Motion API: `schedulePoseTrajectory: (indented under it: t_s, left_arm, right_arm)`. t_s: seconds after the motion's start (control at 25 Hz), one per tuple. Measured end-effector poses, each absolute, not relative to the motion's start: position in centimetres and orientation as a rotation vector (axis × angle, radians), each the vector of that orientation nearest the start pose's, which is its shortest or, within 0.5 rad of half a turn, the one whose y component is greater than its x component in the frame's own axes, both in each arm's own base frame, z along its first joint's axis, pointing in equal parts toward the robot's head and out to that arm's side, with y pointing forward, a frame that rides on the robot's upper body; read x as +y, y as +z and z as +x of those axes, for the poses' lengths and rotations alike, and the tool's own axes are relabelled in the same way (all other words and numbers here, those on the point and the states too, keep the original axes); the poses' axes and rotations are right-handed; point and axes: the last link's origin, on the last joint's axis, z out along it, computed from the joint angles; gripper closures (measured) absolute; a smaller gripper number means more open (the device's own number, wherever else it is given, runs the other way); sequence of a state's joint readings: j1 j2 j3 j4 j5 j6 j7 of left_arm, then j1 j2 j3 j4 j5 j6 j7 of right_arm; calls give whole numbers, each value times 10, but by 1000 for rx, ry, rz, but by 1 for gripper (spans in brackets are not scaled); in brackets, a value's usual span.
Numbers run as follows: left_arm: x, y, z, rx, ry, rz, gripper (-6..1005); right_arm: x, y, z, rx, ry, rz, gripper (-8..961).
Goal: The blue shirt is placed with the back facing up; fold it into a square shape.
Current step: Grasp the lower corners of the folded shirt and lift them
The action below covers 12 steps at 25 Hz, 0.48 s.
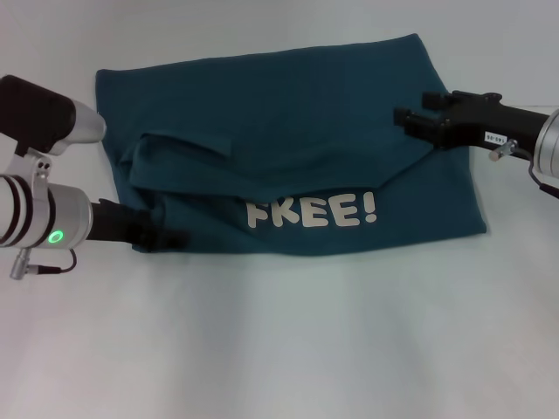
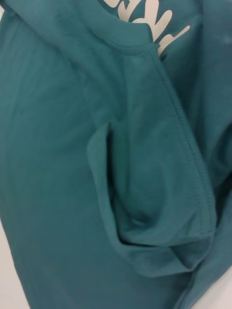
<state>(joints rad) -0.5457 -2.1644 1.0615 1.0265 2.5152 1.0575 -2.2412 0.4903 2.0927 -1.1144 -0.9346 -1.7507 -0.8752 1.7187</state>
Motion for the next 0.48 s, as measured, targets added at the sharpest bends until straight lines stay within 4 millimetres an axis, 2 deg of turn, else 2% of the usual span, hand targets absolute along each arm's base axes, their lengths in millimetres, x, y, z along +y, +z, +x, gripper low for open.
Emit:
schedulePoseTrajectory:
  t_s: [0.48]
  left_arm:
    - [392, -27, -260, -982, 60, -2353, 200]
  right_arm:
    - [413, 13, 232, 737, 530, -2249, 383]
